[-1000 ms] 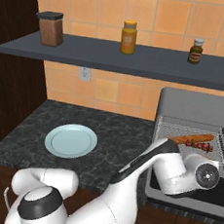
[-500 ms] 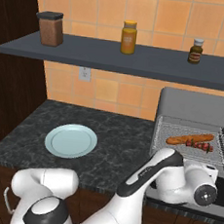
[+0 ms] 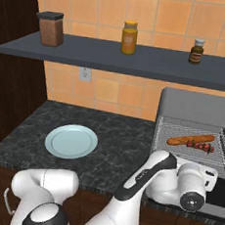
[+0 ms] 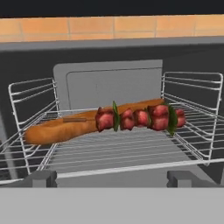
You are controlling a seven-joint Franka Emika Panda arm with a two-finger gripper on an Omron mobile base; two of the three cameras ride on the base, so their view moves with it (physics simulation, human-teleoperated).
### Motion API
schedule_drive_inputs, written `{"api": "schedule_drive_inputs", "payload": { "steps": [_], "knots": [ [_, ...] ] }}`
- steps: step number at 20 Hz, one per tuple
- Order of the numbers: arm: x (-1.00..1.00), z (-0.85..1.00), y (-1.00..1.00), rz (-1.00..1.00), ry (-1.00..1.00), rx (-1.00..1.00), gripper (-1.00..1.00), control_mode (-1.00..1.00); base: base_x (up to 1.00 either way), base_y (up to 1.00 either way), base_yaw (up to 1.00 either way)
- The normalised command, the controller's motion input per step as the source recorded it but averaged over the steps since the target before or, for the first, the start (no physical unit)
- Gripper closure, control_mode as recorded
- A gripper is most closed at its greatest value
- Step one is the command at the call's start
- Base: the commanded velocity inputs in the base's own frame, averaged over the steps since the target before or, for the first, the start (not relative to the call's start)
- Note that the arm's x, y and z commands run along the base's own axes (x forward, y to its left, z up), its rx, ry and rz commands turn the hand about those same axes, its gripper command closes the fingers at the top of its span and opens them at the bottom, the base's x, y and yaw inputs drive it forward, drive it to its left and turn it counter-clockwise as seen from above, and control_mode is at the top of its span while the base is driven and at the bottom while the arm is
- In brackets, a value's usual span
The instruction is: Pick up the kebab skewer and baguette bread, and place them inside the toaster oven. Close the toaster oven door and start by setting the timer.
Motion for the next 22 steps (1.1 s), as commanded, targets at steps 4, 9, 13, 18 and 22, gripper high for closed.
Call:
{"api": "schedule_drive_inputs", "payload": {
  "steps": [4,9,13,18,22],
  "knots": [
    [0.00,0.00,0.00,-0.02,-0.08,-0.07,-1.00,-1.00,0.00,0.00,0.00],
    [0.00,0.00,-0.01,0.01,-0.04,-0.01,-1.00,-1.00,0.00,0.00,0.00],
    [0.06,0.00,-0.02,0.01,0.00,0.00,-1.00,-1.00,0.00,0.00,0.00],
    [0.16,0.00,0.00,0.00,0.00,0.00,-1.00,-1.00,0.00,0.00,0.00],
    [0.14,0.00,0.00,0.00,0.00,0.00,-1.00,-1.00,0.00,0.00,0.00]
  ]
}}
